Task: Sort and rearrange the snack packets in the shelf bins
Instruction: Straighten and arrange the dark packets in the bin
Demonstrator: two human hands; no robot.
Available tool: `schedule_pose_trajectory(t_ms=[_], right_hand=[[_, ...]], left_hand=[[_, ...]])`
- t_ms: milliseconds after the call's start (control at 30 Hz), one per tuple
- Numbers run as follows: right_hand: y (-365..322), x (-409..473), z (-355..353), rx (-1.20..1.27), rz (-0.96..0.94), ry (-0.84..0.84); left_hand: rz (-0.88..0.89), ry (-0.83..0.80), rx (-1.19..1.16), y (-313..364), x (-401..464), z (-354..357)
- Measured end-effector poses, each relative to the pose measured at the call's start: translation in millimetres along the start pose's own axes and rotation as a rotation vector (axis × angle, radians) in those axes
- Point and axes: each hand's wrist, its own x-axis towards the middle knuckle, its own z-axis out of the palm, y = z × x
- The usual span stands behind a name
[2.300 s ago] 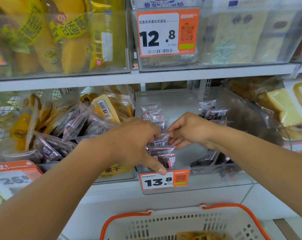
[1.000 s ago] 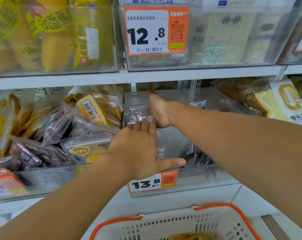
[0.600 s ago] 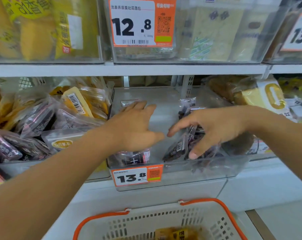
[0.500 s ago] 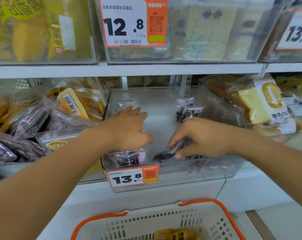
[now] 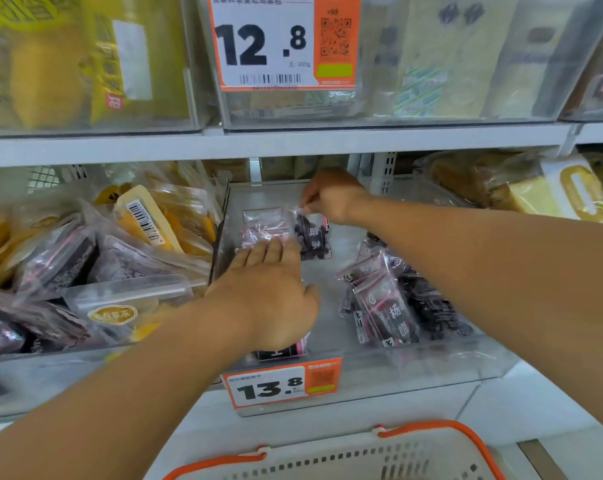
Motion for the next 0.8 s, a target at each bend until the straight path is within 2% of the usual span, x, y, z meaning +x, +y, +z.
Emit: schedule_pose_trajectory(t_ms=[67, 200, 267, 367, 400, 433, 500, 567, 600, 700, 800], right_hand=[[-1.5, 1.9, 0.2, -0.024, 0.02, 0.056], [-15.5, -12.3, 3.5, -0.293, 0.073, 0.221], [-19.6, -28.5, -14.9, -0.229, 0.079, 0.12], [-6.5, -66.2, -42.7, -0.096, 0.047, -0.322], [1.0, -81.8, -45.1, -0.086, 0.046, -0.414], [12.7, -93.9, -42.2, -0.071, 0.022, -0.436], [38.5, -106.8, -32.1, 0.053, -0.016, -0.306], [51.0, -113.6, -27.1, 0.286, -0.017, -0.203], [51.3, -117.0, -29.0, 0.408, -0.003, -0.204], [47.2, -127.5, -35.5, 0.674, 0.018, -0.327], [41.7, -137.2, -41.1, 0.646, 0.014, -0.487]], left_hand=[[0.009, 0.004, 0.001, 0.6, -1.7, -0.5], [0.013, 0.016, -0.012, 0.1, 0.7, -1.4], [0.033, 0.04, -0.05, -1.7, 1.8, -2.0], [0.063, 0.122, -0.143, -3.3, 2.8, -6.6], [0.077, 0.157, -0.187, -2.2, 2.7, -9.2], [0.092, 0.197, -0.236, -0.8, 2.5, -11.4], [0.115, 0.267, -0.326, 5.3, 1.8, -15.3], [0.135, 0.252, -0.312, 13.7, 1.0, -17.4], [0.15, 0.214, -0.253, 18.6, 1.6, -18.3], [0.176, 0.061, -0.058, 29.8, 4.9, -15.3], [0.219, 0.05, -0.115, 31.8, 12.6, -10.9]])
